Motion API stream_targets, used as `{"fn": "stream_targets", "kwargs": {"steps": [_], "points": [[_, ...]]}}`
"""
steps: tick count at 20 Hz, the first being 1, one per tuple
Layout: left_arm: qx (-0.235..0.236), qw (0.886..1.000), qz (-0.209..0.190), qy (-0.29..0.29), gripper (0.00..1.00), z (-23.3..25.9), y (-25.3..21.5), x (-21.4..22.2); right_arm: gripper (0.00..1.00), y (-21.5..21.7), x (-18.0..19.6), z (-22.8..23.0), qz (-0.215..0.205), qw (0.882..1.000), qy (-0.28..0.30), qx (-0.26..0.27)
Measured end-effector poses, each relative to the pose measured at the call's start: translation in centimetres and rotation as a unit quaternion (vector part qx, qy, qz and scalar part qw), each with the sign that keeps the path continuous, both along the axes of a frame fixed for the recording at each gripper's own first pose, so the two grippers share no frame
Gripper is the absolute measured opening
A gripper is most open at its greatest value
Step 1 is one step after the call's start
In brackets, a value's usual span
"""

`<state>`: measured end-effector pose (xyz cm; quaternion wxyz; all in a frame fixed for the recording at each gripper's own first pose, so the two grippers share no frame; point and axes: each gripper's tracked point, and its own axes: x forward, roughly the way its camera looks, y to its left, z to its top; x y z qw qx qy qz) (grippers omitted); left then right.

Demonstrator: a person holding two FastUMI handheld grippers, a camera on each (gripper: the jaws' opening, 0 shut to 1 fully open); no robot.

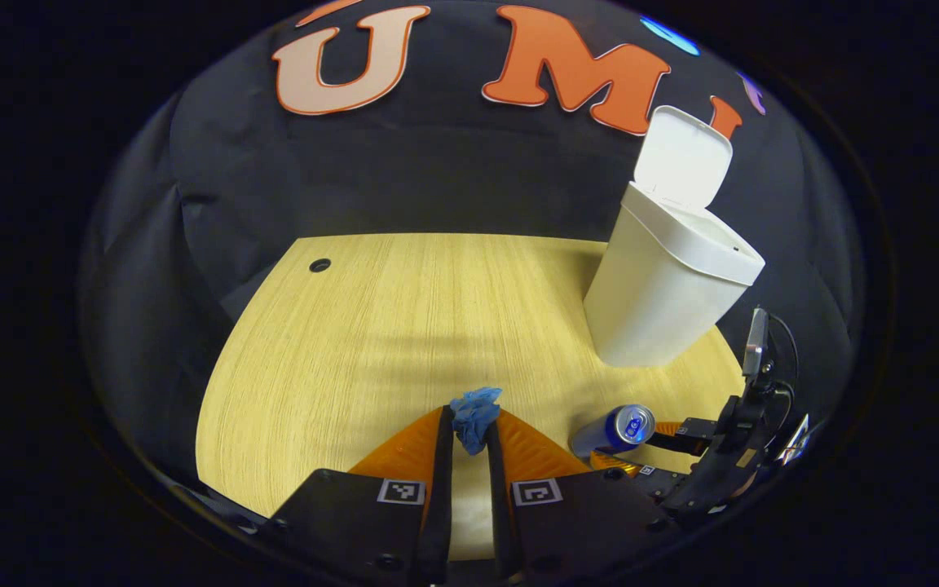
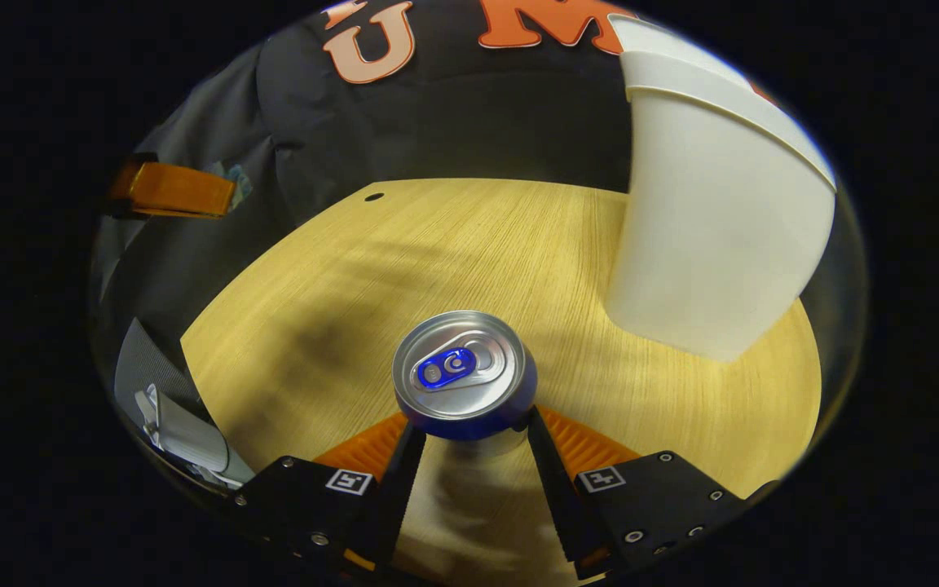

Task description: Press the lid of the desktop garbage bin to open it, pick up the crumpled paper on the desktop and throw it into the bin, then pick up the pop can on the desktop and drop it into the bin, and finally close the garbage bin lid.

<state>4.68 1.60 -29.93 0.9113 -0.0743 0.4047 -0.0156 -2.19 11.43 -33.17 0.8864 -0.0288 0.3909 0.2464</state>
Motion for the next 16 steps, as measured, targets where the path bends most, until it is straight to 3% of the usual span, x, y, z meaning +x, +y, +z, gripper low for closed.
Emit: {"fn": "stream_targets", "kwargs": {"steps": [6, 7, 9, 10, 12, 13, 14, 16], "points": [[-0.007, 0.997, -0.051, -0.048, 0.25, 2.9, -4.0, 4.5, 0.76, -1.9, -0.5, 2.8, -0.061, 0.998, -0.024, 0.003], [-0.011, 0.997, -0.060, -0.054, 0.25, 3.3, -4.7, 5.2, 0.72, -2.7, -0.8, 3.4, -0.073, 0.997, -0.027, 0.002], [-0.016, 0.995, -0.078, -0.068, 0.25, 4.2, -6.3, 6.6, 0.76, -4.2, -1.1, 3.7, -0.095, 0.995, -0.029, 0.001], [-0.018, 0.993, -0.087, -0.075, 0.25, 4.6, -7.0, 7.1, 0.72, -5.2, -1.1, 3.6, -0.105, 0.994, -0.028, 0.000], [-0.021, 0.990, -0.104, -0.089, 0.25, 5.6, -8.5, 8.1, 0.77, -6.7, -1.4, 4.0, -0.125, 0.992, -0.031, -0.002], [-0.022, 0.990, -0.107, -0.094, 0.25, 6.0, -9.0, 8.6, 0.72, -7.3, -1.5, 4.0, -0.136, 0.990, -0.033, -0.002], [-0.026, 0.988, -0.112, -0.098, 0.25, 6.2, -9.7, 9.1, 0.76, -7.9, -1.9, 3.9, -0.146, 0.989, -0.031, -0.003], [-0.032, 0.986, -0.121, -0.109, 0.25, 6.9, -11.0, 10.1, 0.76, -8.9, -2.6, 4.0, -0.162, 0.986, -0.028, -0.005]]}}
